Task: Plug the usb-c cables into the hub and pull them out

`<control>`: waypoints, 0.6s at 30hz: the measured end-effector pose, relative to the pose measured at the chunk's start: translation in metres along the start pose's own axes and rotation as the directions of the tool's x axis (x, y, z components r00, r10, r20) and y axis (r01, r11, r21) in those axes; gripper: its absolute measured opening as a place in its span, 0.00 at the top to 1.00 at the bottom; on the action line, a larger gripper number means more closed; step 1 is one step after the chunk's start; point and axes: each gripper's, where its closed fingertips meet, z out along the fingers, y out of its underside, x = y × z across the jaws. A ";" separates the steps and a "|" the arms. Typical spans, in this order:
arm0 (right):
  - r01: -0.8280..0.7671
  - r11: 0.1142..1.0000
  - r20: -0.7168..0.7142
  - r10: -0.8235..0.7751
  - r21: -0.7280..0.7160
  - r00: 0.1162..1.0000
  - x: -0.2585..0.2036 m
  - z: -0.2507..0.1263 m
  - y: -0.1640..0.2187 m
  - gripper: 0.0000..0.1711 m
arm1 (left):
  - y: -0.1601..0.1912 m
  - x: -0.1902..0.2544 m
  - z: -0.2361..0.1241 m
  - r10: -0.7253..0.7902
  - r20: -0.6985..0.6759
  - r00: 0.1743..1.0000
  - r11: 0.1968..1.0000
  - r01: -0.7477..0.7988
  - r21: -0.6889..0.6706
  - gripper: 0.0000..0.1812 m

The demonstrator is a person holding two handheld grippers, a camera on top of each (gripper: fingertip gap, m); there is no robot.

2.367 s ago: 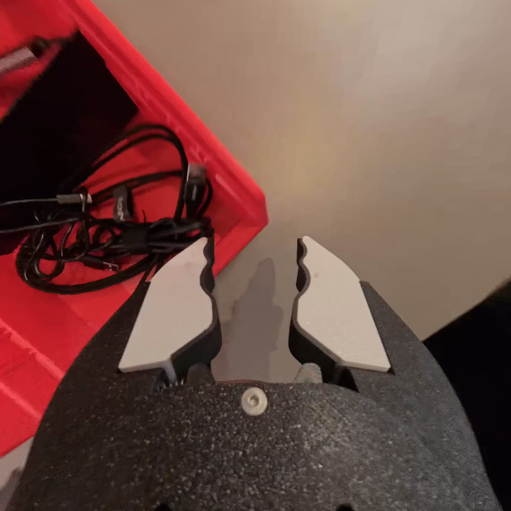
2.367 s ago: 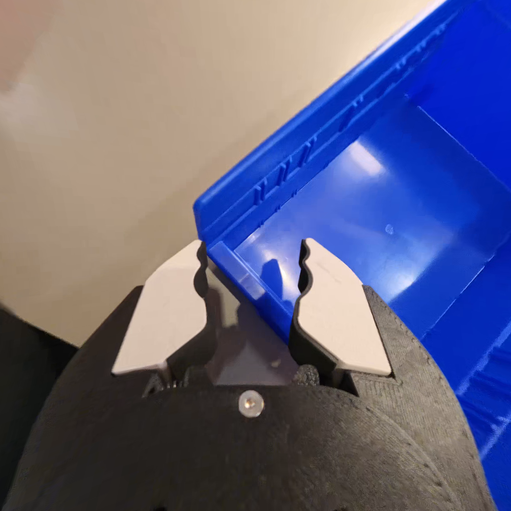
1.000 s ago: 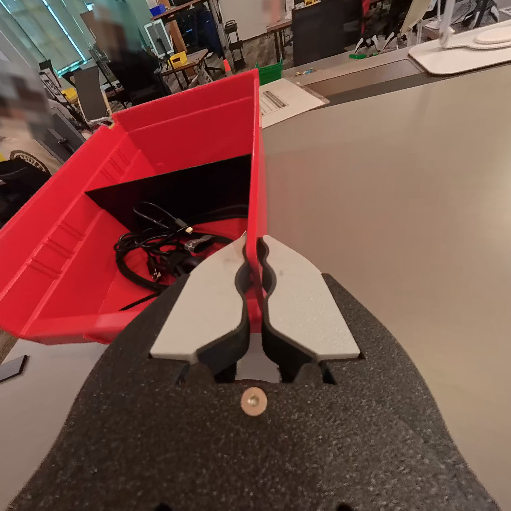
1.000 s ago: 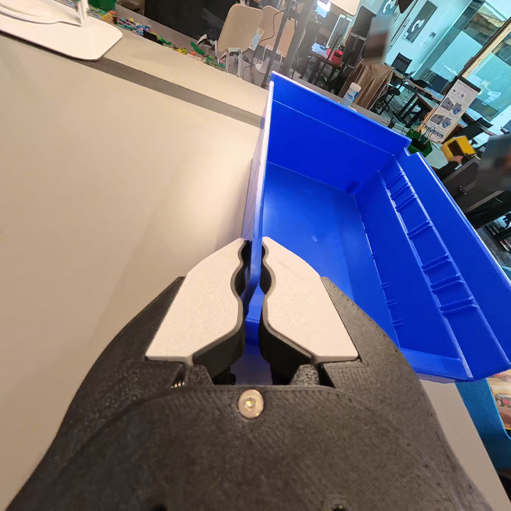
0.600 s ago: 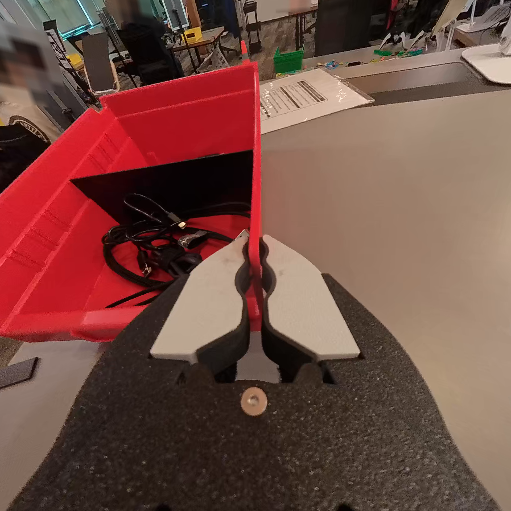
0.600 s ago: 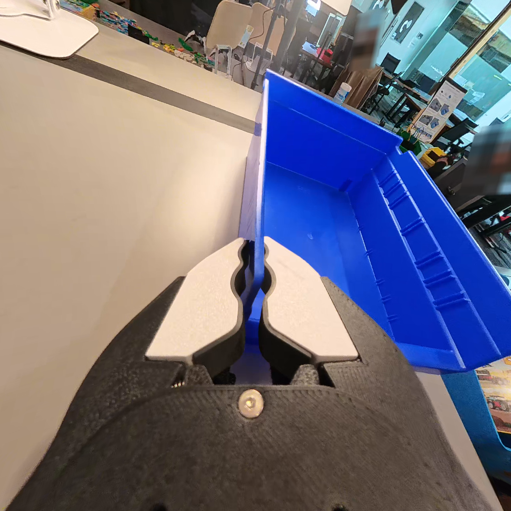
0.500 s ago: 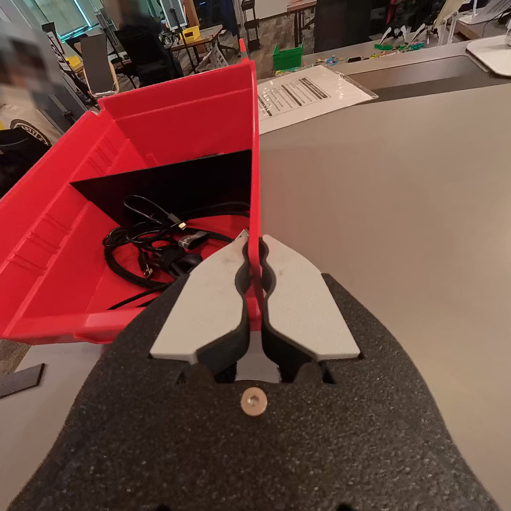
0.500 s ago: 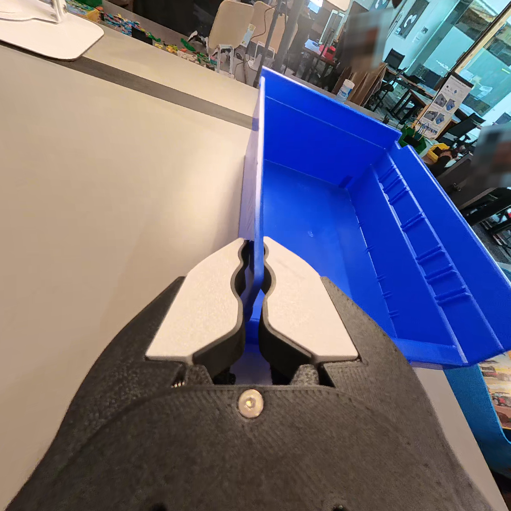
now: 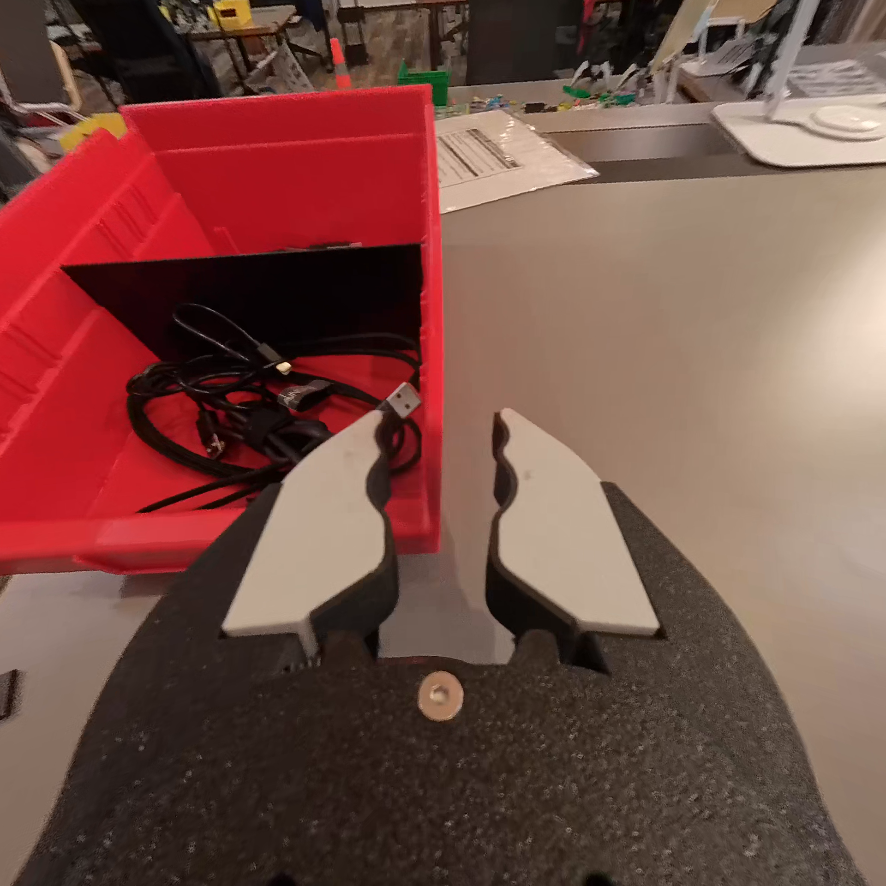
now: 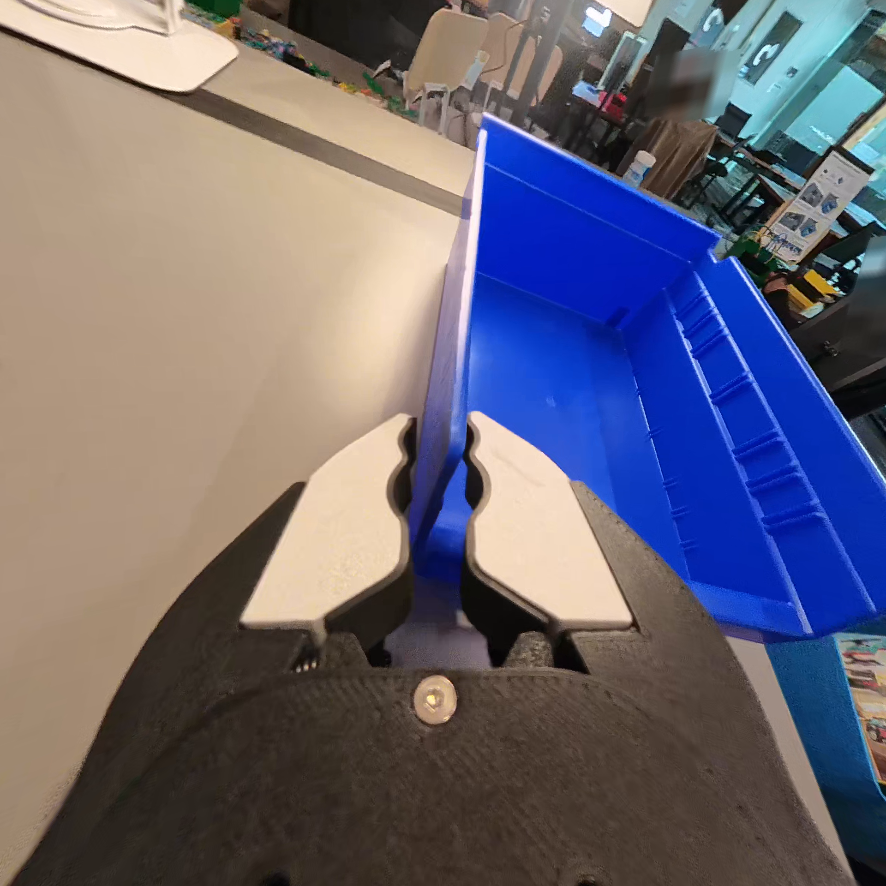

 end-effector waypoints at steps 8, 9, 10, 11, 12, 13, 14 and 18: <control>-0.011 0.999 0.220 0.018 -0.033 0.975 -0.040 -0.065 0.030 0.82 | -0.057 -0.013 -0.065 -0.050 -0.088 0.995 0.983 0.064 0.170 0.81; -0.015 0.999 0.248 0.025 -0.042 0.969 -0.049 -0.065 0.033 0.82 | -0.060 -0.024 -0.061 -0.072 -0.082 0.994 0.986 0.084 0.147 0.80; -0.005 0.998 0.270 0.021 -0.061 0.963 -0.058 -0.062 0.038 0.82 | -0.059 -0.035 -0.053 -0.089 -0.077 0.993 0.990 0.096 0.099 0.79; 0.034 0.995 0.287 -0.005 -0.097 0.958 -0.066 -0.059 0.043 0.83 | -0.053 -0.046 -0.042 -0.108 -0.064 0.992 0.994 0.108 0.009 0.78; 0.081 0.991 0.282 -0.047 -0.111 0.958 -0.070 -0.054 0.045 0.82 | -0.041 -0.057 -0.028 -0.119 -0.046 0.992 0.988 0.113 -0.110 0.77; 0.114 0.988 0.293 -0.079 -0.104 0.953 -0.076 -0.052 0.043 0.82 | -0.030 -0.068 -0.013 -0.117 -0.029 0.993 0.969 0.107 -0.221 0.73; 0.137 0.985 0.317 -0.096 -0.107 0.944 -0.083 -0.050 0.042 0.83 | -0.023 -0.077 0.000 -0.105 -0.016 0.994 0.950 0.095 -0.298 0.70; 0.208 0.968 0.372 -0.142 -0.143 0.917 -0.098 -0.043 0.046 0.83 | -0.002 -0.116 0.050 -0.089 0.068 0.994 0.877 0.111 -0.467 0.66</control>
